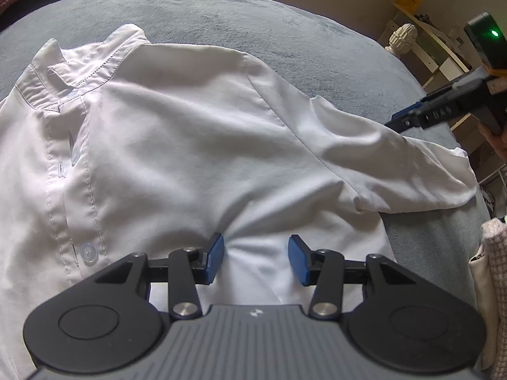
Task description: Fold clothes
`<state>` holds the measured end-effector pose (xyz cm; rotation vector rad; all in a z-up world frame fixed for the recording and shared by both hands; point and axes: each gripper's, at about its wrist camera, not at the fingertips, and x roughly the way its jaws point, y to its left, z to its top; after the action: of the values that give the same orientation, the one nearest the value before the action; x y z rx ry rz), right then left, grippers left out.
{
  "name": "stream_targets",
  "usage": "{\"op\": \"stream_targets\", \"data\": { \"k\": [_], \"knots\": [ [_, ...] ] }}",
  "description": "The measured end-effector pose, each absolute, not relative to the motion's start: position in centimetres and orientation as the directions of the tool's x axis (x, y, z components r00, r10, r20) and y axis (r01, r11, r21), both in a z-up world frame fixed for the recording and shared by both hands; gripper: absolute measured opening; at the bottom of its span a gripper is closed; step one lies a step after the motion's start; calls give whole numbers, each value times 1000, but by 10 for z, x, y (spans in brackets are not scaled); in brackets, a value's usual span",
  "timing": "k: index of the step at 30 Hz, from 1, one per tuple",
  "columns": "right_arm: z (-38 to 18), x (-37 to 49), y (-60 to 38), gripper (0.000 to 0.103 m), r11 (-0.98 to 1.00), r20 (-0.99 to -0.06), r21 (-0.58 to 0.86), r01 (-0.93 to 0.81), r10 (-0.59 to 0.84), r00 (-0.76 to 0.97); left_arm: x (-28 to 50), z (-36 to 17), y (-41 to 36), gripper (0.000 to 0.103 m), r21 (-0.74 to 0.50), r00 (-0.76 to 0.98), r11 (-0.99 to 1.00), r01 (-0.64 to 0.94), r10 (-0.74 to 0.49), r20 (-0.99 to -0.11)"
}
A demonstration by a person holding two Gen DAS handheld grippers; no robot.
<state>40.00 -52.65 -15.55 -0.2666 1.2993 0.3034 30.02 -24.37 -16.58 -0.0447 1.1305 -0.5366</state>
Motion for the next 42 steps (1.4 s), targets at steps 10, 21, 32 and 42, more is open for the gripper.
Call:
{"op": "stream_targets", "data": {
  "k": [10, 21, 32, 42],
  "knots": [
    [-179, 388, -493, 30, 825, -970, -147, -546, -12, 243, 300, -166, -245, 47, -292, 316, 873, 391, -425, -848],
    [-163, 371, -502, 0, 879, -945, -192, -436, -46, 323, 298, -167, -246, 47, -278, 325, 876, 394, -416, -850],
    [-177, 379, -530, 1, 953, -922, -241, -185, -166, 349, 300, -167, -243, 47, -286, 321, 873, 395, -423, -847],
    [-117, 382, -625, 16, 961, -894, -217, 170, -266, 362, 300, -167, -241, 47, -309, 314, 867, 391, -441, -841]
  ]
}}
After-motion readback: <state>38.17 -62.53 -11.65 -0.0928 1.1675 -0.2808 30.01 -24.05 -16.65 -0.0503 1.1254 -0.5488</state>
